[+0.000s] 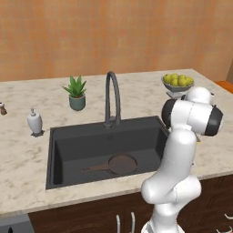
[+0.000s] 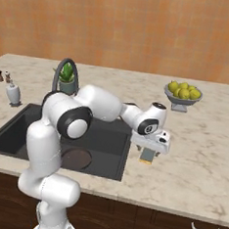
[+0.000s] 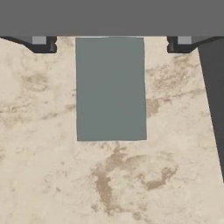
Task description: Pick the pan and sponge and place them into the sink. Then turn on the water.
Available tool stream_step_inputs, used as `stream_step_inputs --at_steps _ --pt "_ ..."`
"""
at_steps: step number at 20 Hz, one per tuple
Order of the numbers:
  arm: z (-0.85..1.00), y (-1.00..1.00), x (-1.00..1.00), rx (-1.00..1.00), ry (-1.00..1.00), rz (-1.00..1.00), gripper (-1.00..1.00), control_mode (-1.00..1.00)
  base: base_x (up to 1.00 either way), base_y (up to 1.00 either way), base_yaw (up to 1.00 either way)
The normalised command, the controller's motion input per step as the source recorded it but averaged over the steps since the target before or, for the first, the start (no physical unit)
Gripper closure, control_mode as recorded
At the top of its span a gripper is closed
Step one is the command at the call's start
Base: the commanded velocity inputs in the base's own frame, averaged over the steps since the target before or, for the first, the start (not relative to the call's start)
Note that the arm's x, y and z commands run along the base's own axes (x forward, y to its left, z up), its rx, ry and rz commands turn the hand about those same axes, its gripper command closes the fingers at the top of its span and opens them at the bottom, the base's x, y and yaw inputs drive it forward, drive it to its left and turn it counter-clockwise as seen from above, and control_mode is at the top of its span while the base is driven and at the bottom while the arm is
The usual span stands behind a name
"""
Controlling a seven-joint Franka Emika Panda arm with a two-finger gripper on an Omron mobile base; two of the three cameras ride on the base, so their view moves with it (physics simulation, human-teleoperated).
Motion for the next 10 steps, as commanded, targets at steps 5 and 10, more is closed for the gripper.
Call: stream_step_inputs --at_steps 5,10 --pt "-0.41 -0.02 0.28 0.0 0.0 0.0 -1.0 -1.0 0.0 0.0 0.0" --pt "-0.34 -0.01 0.22 0.0 0.01 0.0 -1.0 -1.0 0.0 0.0 0.0"
